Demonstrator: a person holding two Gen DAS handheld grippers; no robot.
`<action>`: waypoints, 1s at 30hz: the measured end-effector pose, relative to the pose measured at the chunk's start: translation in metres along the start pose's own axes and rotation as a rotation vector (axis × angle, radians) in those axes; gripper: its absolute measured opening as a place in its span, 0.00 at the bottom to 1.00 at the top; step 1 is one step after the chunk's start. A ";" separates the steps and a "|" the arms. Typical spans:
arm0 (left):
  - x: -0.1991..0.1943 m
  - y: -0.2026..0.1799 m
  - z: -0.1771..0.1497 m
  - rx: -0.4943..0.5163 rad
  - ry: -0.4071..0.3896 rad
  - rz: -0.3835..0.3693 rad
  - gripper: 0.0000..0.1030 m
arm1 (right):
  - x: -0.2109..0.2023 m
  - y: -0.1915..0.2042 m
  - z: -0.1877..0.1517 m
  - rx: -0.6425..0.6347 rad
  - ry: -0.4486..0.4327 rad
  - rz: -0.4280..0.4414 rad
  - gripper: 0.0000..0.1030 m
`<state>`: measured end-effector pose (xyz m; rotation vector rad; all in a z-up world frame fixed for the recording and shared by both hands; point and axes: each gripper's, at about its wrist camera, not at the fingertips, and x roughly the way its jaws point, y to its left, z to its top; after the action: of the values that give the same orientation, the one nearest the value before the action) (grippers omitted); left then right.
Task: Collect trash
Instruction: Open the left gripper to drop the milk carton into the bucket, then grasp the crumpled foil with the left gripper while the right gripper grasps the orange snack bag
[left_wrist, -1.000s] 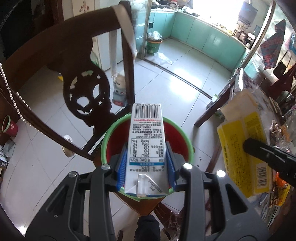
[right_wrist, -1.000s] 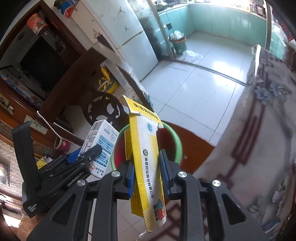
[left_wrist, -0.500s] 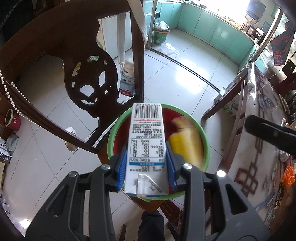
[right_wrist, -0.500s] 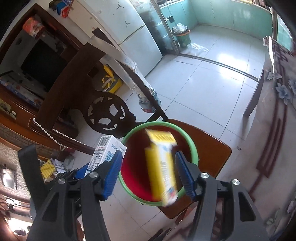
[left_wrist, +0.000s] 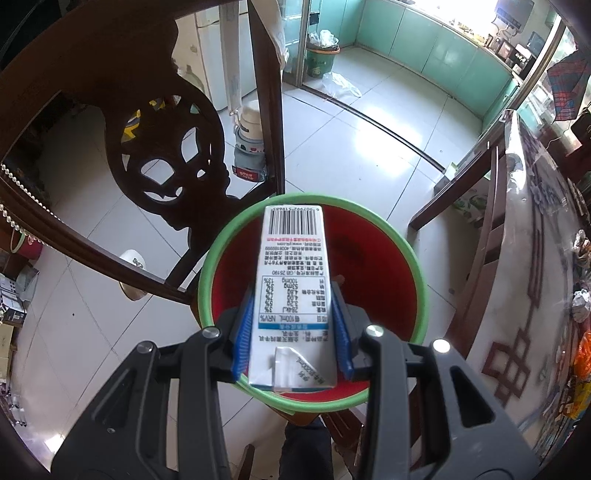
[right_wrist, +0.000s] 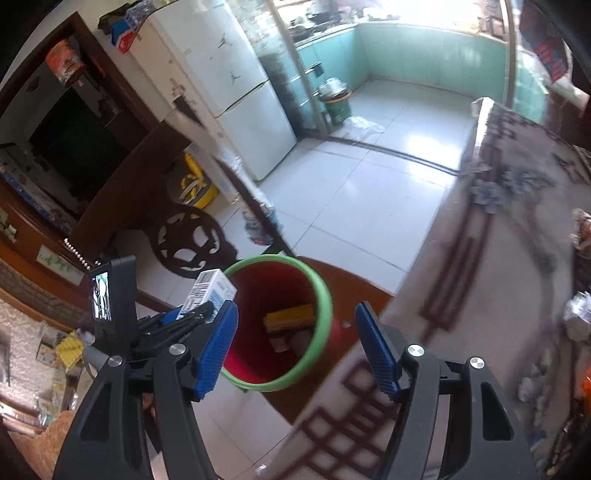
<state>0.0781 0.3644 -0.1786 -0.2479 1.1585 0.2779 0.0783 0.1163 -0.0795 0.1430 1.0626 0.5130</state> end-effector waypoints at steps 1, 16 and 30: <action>0.001 -0.001 0.000 -0.003 0.000 0.006 0.37 | -0.004 -0.004 -0.001 0.009 -0.005 -0.007 0.62; -0.042 -0.082 -0.016 0.091 -0.072 -0.065 0.66 | -0.098 -0.129 -0.051 0.187 -0.092 -0.212 0.67; -0.115 -0.256 -0.082 0.295 -0.135 -0.251 0.71 | -0.136 -0.344 -0.073 0.218 0.214 -0.385 0.79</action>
<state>0.0515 0.0869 -0.0906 -0.1104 1.0079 -0.0964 0.0781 -0.2576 -0.1283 0.0731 1.3187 0.0641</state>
